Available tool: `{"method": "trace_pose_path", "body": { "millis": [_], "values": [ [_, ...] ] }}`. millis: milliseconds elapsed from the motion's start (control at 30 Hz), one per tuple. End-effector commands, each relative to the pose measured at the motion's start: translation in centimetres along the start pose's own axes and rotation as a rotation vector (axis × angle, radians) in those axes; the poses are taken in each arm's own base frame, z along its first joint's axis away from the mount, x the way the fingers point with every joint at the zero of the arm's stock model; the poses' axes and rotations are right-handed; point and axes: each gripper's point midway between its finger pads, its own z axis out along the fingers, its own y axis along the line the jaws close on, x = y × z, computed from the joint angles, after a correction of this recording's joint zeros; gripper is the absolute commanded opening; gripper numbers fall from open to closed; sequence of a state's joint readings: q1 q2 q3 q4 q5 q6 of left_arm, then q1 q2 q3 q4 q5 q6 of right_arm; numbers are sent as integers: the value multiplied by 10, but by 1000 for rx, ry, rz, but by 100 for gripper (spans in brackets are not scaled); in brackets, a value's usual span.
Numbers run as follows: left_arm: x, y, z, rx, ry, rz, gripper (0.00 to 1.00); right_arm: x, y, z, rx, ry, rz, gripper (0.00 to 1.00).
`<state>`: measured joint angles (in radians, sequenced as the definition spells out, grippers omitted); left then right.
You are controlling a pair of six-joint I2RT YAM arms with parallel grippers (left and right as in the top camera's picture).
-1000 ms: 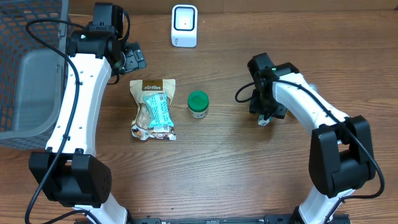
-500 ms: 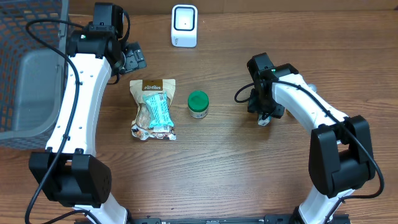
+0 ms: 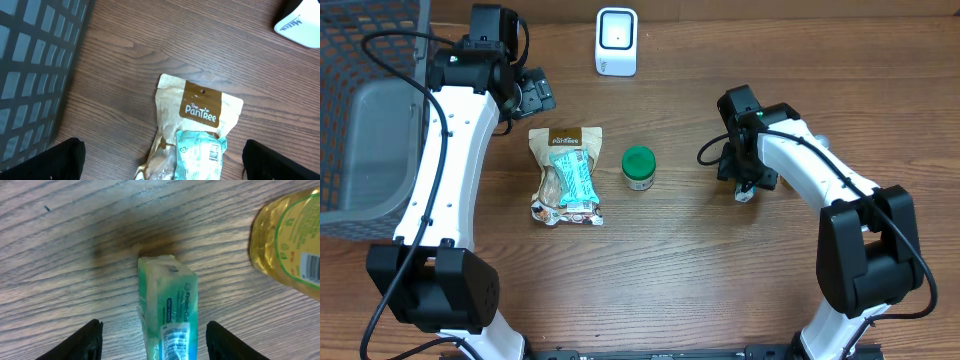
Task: Scan the item barcode
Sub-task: 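Lower the tissue pack to the table beside the yellow bottle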
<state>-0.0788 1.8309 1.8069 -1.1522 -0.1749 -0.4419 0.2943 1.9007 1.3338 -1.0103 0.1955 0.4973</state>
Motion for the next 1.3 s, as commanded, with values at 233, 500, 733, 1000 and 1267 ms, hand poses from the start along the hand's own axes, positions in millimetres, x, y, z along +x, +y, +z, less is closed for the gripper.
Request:
{"method": "trace_pose_path", "body": {
  "millis": [233,500,733,1000,1267],
  "values": [
    [-5,-1,-8,11,-23,8,100,1,-7,3,7,-20,15,58],
    [-5,-1,-8,11,-23,8,100,3,-7,9,4,-23,16,43],
    [-5,-1,-8,11,-23,8,100,3,-6,9,1,-22,11,21],
    [-5,-1,-8,11,-23,8,100,3,-6,9,1,-22,4,50],
    [-5,-1,-8,11,-23,8,100,-2,-2,6,-14,-36,-46,36]
  ]
}}
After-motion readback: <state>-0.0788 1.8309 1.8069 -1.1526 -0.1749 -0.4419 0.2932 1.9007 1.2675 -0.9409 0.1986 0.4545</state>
